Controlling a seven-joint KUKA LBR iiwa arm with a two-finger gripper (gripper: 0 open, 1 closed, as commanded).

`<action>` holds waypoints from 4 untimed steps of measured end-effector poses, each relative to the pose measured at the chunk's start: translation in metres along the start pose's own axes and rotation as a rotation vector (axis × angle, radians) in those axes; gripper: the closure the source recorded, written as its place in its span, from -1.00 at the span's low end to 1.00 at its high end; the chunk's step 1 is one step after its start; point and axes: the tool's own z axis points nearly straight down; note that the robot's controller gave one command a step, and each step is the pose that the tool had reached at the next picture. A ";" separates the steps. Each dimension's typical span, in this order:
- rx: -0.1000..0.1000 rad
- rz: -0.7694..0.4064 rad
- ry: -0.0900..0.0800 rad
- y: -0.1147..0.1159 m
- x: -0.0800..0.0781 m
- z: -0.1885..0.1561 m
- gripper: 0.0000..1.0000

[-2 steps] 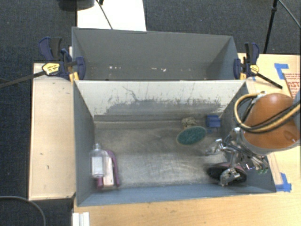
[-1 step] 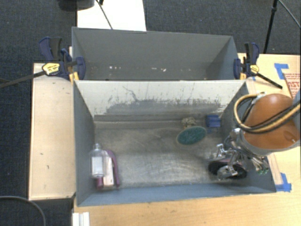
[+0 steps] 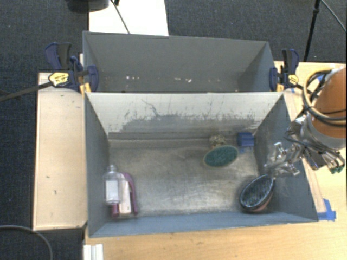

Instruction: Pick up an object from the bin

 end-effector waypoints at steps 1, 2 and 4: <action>-0.005 0.004 0.007 0.001 0.001 0.004 -1.00; -0.007 0.199 0.011 0.034 -0.035 0.094 -1.00; 0.017 0.102 -0.017 0.069 -0.030 0.124 -1.00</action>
Offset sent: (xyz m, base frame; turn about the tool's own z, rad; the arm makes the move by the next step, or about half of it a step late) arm 0.0000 0.0000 0.0000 0.0000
